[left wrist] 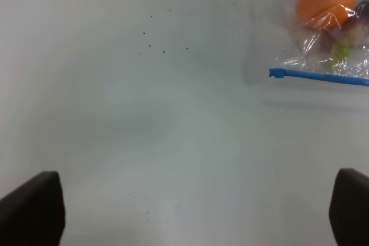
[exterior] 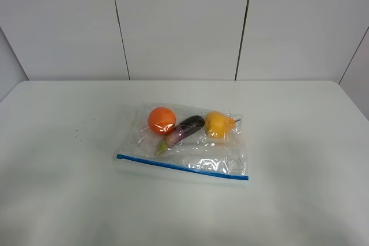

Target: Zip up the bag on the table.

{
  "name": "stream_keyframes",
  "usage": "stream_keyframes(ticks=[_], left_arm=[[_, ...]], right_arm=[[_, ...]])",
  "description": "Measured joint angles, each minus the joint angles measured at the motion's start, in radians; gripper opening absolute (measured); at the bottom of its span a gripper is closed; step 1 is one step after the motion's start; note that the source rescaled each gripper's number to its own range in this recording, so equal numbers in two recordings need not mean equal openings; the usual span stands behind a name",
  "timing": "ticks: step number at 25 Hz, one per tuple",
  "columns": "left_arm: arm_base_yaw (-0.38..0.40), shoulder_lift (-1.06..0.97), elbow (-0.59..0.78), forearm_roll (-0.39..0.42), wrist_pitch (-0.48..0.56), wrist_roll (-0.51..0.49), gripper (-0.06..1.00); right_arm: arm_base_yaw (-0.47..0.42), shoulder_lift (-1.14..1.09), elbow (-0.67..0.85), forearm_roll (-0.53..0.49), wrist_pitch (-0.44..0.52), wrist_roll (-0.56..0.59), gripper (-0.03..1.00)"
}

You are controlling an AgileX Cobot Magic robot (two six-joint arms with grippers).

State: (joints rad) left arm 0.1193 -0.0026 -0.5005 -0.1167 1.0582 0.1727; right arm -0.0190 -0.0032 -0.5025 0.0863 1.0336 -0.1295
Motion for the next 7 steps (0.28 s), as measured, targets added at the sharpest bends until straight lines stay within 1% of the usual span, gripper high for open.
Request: stream_keyframes(ticks=[7], left_arm=[[0.000,0.000,0.000,0.000,0.000,0.000,1.00]], right_arm=[[0.000,0.000,0.000,0.000,0.000,0.001,1.00]])
